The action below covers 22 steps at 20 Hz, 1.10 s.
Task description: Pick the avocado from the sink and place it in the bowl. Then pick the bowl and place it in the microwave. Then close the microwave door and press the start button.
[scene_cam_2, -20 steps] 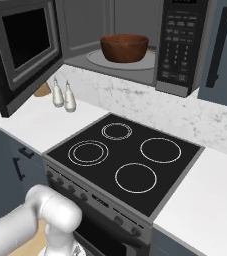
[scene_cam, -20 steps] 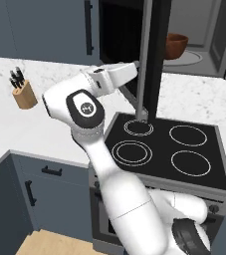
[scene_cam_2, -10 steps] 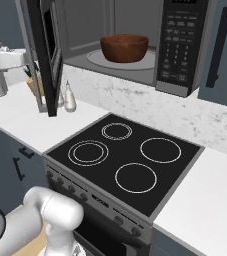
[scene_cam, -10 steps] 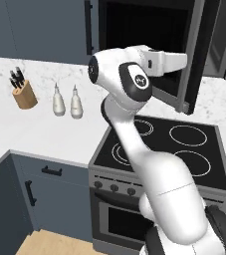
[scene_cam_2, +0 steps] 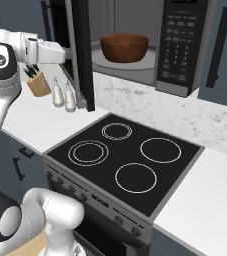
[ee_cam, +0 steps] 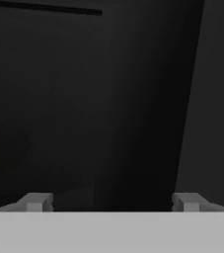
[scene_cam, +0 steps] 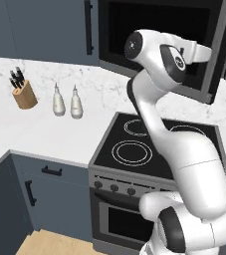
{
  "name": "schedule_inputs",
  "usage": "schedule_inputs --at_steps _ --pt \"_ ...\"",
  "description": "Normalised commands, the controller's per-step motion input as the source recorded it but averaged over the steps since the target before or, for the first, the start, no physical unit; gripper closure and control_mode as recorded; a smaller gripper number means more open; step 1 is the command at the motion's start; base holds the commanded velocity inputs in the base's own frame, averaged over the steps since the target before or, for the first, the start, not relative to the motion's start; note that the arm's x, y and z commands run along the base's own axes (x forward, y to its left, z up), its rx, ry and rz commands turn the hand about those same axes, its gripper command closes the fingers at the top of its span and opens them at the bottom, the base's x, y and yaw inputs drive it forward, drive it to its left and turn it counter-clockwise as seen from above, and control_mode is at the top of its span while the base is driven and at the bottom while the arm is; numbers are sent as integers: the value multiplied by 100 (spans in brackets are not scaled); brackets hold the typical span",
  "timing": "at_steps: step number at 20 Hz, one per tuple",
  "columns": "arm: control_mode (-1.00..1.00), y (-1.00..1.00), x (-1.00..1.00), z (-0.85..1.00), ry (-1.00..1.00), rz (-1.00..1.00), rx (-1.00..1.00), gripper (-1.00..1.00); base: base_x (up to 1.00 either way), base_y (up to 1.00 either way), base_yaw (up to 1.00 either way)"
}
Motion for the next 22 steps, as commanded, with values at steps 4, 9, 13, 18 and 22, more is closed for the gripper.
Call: schedule_inputs --at_steps 4,9,13,18,22 --pt "-100 -42 71 -2 0 13 9 -100 0 0 0" --pt "-100 -5 50 0 0 10 6 -100 0 0 0" --pt "-100 -21 75 -3 0 12 3 -100 0 0 0" --pt "-100 -32 64 0 -2 12 3 -100 0 0 0" --pt "-100 -28 72 -2 -1 12 3 -100 0 0 0"
